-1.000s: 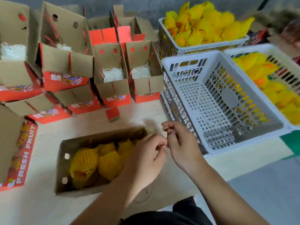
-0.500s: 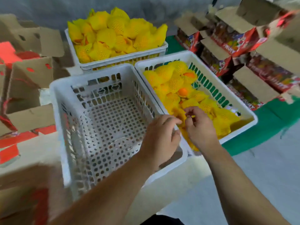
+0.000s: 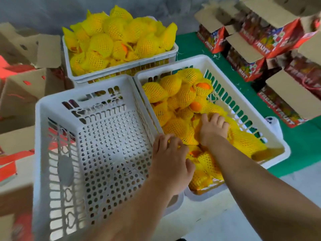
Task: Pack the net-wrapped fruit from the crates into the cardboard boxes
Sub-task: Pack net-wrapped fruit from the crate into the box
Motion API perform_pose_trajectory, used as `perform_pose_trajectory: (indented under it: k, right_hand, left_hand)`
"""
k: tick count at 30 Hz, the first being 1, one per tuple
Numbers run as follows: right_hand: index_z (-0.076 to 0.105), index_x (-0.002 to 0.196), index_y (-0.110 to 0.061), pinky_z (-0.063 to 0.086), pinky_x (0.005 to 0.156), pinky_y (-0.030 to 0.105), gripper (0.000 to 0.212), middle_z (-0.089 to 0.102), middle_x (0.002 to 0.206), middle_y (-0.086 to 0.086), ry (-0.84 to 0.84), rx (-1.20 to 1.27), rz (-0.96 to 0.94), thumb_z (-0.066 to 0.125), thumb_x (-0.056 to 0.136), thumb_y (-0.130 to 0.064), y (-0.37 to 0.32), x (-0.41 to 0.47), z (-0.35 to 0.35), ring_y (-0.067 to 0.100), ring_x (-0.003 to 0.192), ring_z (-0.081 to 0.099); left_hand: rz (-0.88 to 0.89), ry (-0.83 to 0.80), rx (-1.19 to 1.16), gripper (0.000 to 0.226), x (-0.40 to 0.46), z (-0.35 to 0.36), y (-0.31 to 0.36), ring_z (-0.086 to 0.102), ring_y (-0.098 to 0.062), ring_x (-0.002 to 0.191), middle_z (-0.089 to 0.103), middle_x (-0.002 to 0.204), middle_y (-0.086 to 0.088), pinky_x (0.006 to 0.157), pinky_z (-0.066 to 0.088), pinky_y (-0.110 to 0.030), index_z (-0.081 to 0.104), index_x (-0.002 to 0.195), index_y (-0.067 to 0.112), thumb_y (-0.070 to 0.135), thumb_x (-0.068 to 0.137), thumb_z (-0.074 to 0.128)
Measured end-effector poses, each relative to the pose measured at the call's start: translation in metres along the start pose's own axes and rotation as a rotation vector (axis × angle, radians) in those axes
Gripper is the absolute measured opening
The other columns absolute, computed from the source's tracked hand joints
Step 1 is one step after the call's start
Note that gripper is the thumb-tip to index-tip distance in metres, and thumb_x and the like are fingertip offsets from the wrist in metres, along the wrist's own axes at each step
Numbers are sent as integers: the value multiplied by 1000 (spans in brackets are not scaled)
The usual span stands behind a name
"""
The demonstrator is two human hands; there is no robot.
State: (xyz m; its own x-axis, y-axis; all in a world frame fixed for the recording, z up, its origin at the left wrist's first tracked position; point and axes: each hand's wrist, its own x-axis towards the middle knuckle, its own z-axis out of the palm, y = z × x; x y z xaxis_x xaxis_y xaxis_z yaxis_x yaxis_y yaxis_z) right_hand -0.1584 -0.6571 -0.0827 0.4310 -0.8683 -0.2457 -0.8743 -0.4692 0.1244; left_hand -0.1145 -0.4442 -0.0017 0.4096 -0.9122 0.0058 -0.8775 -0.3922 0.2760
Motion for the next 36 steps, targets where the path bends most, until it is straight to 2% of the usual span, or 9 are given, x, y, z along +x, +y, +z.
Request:
perform_pose_trajectory:
  k: [5, 12, 15, 19, 22, 25, 29, 33, 36]
  right_hand:
    - [30, 138, -27, 27, 104, 47, 55, 38, 138, 8, 84, -92, -94, 55, 91, -18, -8, -6, 3, 34, 129, 36]
    - [35, 139, -19, 36, 104, 48, 84, 29, 137, 12, -3, 14, -98, 85, 74, -36, -5, -42, -38, 39, 126, 37]
    - [39, 138, -22, 41, 97, 49, 93, 32, 126, 8, 158, 311, -180, 88, 62, -42, -1, -76, -77, 36, 118, 37]
    - [36, 138, -34, 28, 84, 33, 99, 25, 111, -9, 399, 656, -354, 81, 51, -48, -34, -165, -118, 17, 103, 27]
    - [37, 143, -34, 33, 81, 33, 100, 32, 116, -11, 331, 703, -523, 81, 54, -41, -104, -237, -124, 15, 106, 34]
    - [39, 146, -30, 38, 98, 23, 95, 41, 130, -7, 282, 779, -576, 85, 64, -37, -168, -287, -114, 16, 123, 42]
    - [38, 146, -35, 54, 89, 25, 102, 48, 131, -9, -118, 1345, -512, 88, 58, -47, -246, -361, -104, 8, 117, 58]
    - [60, 116, -47, 58, 75, 22, 55, 73, 107, -10, -336, 1462, -569, 91, 75, -27, -325, -437, -90, 11, 98, 72]
    - [61, 119, -38, 60, 83, 38, 51, 73, 105, -4, -292, 1440, -493, 89, 76, -36, -376, -477, -70, 13, 95, 72]
  left_hand:
    - [8, -4, 10, 36, 1, 2, -2, 37, -27, 135, 59, 124, 4, 122, 19, -50, 70, 109, 29, 45, 87, 45]
    - [64, 42, -73, 40, -3, 0, -8, 37, -25, 134, 57, 131, 4, 121, 19, -49, 68, 122, 28, 44, 91, 48]
    - [77, 130, -512, 37, -26, -7, -25, 40, -17, 135, 50, 138, 6, 116, 30, -37, 59, 135, 25, 31, 98, 60]
    - [-364, 343, -1187, 37, -72, -44, -45, 57, 7, 118, 61, 124, 29, 88, 46, -10, 56, 127, 48, 60, 91, 57]
    - [-418, 264, -1510, 42, -99, -77, -74, 66, -4, 114, 69, 122, 16, 94, 54, -31, 61, 128, 42, 57, 90, 56]
    - [-475, 282, -1621, 37, -132, -103, -112, 69, -25, 113, 73, 119, -3, 102, 53, -56, 68, 125, 28, 48, 95, 65]
    - [-589, 371, -1971, 49, -210, -127, -188, 68, -33, 119, 70, 128, -16, 102, 54, -52, 63, 136, 12, 42, 97, 61]
    - [-625, 304, -1918, 60, -307, -146, -265, 66, -17, 123, 70, 131, -5, 101, 51, -35, 60, 141, 20, 59, 97, 51]
    - [-591, 371, -1488, 45, -376, -153, -325, 65, 3, 111, 72, 120, 20, 93, 48, -21, 65, 129, 37, 65, 97, 51]
